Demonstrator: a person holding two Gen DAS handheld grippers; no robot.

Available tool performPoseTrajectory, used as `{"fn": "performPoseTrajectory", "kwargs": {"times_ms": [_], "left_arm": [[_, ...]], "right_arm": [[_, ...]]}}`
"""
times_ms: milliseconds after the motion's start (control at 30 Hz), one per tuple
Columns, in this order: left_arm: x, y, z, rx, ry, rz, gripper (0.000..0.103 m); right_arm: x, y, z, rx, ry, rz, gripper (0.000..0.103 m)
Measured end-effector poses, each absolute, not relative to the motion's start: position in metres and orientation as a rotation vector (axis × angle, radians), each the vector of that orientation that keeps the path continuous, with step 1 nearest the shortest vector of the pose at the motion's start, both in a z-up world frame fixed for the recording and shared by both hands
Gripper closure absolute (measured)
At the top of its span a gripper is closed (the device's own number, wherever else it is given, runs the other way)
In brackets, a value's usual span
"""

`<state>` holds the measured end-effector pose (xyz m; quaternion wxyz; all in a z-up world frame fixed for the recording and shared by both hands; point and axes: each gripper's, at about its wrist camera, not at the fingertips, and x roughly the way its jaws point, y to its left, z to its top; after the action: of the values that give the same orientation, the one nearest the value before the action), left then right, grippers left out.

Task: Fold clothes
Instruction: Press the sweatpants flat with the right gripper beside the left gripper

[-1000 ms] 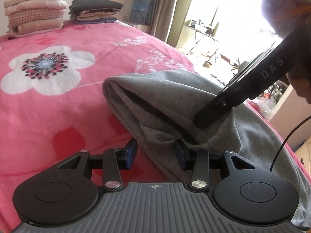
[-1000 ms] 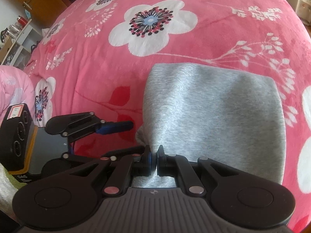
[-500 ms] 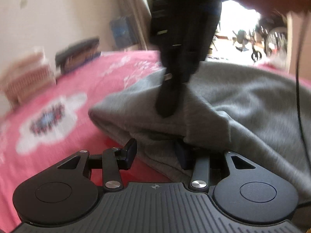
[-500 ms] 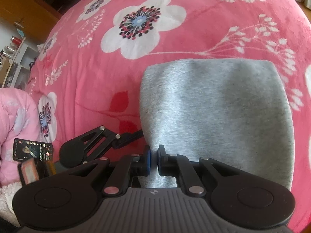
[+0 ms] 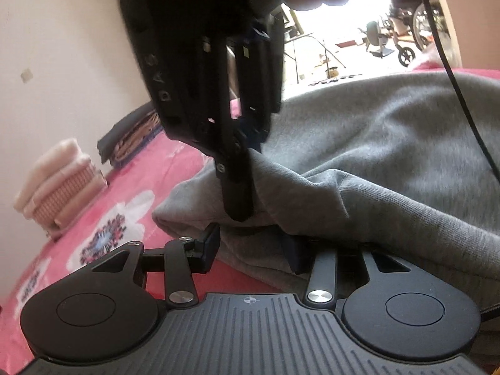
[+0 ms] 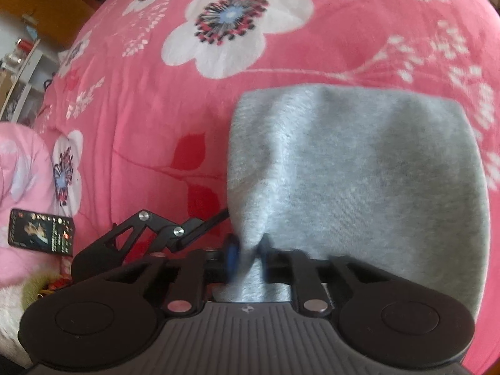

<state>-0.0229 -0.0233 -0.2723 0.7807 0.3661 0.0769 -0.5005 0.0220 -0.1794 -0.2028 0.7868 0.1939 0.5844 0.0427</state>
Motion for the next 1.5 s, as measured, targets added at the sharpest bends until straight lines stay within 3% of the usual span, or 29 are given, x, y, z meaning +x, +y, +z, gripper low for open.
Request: {"fn": "performPoseTrajectory", "kwargs": {"times_ms": [533, 667, 1133, 1500], "left_arm": [[-0.031, -0.013, -0.281, 0.961, -0.056, -1.194, 0.062], [-0.012, -0.017, -0.279, 0.890, 0.045, -1.285, 0.065], [0.002, 0.018, -0.256, 0.753, 0.268, -1.094, 0.060], [-0.007, 0.006, -0.252, 0.668, 0.254, -1.171, 0.060]], "right_arm": [[0.005, -0.184, -0.182, 0.435, 1.128, 0.098, 0.098], [0.008, -0.185, -0.186, 0.451, 1.126, 0.100, 0.098], [0.008, -0.198, -0.191, 0.564, 1.116, 0.072, 0.096], [-0.003, -0.197, -0.176, 0.554, 1.107, 0.089, 0.097]]}}
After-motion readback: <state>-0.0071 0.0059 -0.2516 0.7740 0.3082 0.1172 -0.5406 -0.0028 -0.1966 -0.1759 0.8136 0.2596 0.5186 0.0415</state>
